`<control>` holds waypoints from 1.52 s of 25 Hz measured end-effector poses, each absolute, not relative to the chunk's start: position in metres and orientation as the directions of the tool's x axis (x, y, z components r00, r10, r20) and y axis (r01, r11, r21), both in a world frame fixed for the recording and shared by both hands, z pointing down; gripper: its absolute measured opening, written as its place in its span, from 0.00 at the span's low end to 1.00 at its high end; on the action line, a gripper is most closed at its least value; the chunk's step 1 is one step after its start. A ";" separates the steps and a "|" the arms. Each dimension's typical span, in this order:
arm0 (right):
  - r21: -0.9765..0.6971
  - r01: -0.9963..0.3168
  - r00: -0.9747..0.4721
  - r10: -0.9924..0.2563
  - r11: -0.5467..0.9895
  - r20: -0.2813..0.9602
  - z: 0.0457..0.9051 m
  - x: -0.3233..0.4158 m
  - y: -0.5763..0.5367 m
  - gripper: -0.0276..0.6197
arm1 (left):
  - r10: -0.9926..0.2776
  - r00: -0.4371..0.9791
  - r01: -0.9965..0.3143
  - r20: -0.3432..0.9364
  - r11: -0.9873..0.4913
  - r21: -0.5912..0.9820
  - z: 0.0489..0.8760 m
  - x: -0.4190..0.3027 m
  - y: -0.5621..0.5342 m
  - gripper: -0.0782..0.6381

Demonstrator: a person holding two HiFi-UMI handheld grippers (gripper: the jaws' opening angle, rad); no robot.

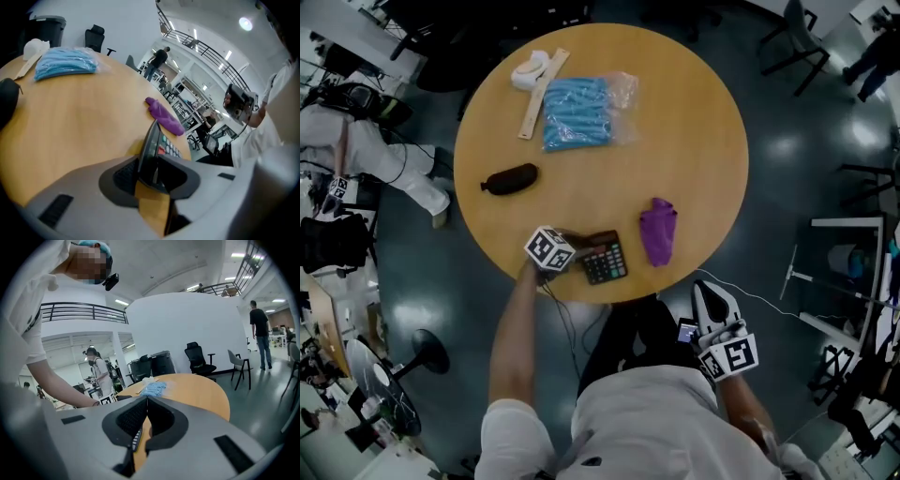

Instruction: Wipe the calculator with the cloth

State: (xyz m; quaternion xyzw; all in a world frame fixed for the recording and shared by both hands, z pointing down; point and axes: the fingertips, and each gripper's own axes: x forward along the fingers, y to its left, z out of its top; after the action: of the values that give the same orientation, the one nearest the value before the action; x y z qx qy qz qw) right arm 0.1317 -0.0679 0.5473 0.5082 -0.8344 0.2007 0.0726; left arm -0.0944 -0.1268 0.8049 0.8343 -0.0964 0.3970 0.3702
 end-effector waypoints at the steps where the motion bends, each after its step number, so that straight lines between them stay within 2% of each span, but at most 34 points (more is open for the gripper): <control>1: -0.263 -0.876 -0.476 -0.819 0.406 0.322 0.547 0.131 -0.069 0.07 | 0.127 0.680 -0.456 0.722 -0.698 0.552 0.802 -0.094 -0.127 0.27; 5: -0.273 -0.866 -0.491 -0.813 0.419 0.312 0.548 0.127 -0.071 0.07 | 0.109 0.753 -0.446 0.649 -0.641 0.624 0.781 -0.090 -0.120 0.22; 8: -0.278 -0.857 -0.507 -0.807 0.435 0.303 0.549 0.122 -0.072 0.07 | 0.012 0.777 -0.495 0.629 -0.607 0.622 0.770 -0.089 -0.114 0.20; 11: -0.273 -0.851 -0.518 -0.803 0.449 0.295 0.550 0.119 -0.072 0.07 | -0.130 0.765 -0.584 0.631 -0.553 0.594 0.767 -0.090 -0.099 0.20; 15: -0.238 -0.855 -0.517 -0.796 0.461 0.314 0.562 0.120 -0.079 0.07 | -0.382 0.727 -0.687 0.571 -0.402 0.606 0.750 -0.094 -0.076 0.20; 18: -0.197 -0.874 -0.486 -0.782 0.444 0.391 0.592 0.124 -0.092 0.07 | -0.572 0.661 -0.717 0.486 -0.288 0.636 0.721 -0.097 -0.062 0.20; 21: -0.182 -0.881 -0.462 -0.718 0.436 0.521 0.644 0.121 -0.112 0.07 | -0.691 0.585 -0.738 0.425 -0.237 0.631 0.687 -0.098 -0.049 0.20; 23: -0.198 -0.871 -0.469 -0.638 0.450 0.610 0.685 0.112 -0.130 0.12 | -0.731 0.556 -0.746 0.397 -0.228 0.625 0.670 -0.102 -0.047 0.20; 24: -0.209 -0.865 -0.470 -0.593 0.456 0.654 0.707 0.108 -0.137 0.28 | -0.743 0.548 -0.743 0.384 -0.222 0.631 0.665 -0.106 -0.047 0.20; 25: -0.217 -0.862 -0.465 -0.547 0.457 0.697 0.728 0.104 -0.139 0.33 | -0.750 0.544 -0.736 0.375 -0.213 0.643 0.662 -0.110 -0.045 0.20; 28: -0.204 -0.870 -0.417 -0.450 0.448 0.789 0.775 0.102 -0.137 0.36 | -0.756 0.537 -0.728 0.375 -0.191 0.658 0.653 -0.123 -0.035 0.20; 32: -0.155 -0.897 -0.330 -0.393 0.414 0.858 0.809 0.093 -0.156 0.38 | -0.760 0.517 -0.759 0.394 -0.194 0.622 0.642 -0.141 -0.042 0.20; 36: -0.070 -0.905 -0.251 -0.392 0.421 0.885 0.818 0.090 -0.157 0.37 | -0.756 0.518 -0.750 0.399 -0.177 0.638 0.640 -0.149 -0.036 0.19; 38: -0.063 -0.902 -0.248 -0.393 0.428 0.885 0.817 0.093 -0.160 0.32 | -0.747 0.536 -0.741 0.393 -0.194 0.642 0.636 -0.151 -0.034 0.20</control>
State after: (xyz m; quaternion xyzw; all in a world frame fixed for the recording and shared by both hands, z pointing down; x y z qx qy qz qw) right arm 0.0925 -0.1598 0.8172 0.4428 -0.7308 0.3002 0.4240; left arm -0.1507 -0.0335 0.6358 0.7727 -0.4816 -0.0033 0.4135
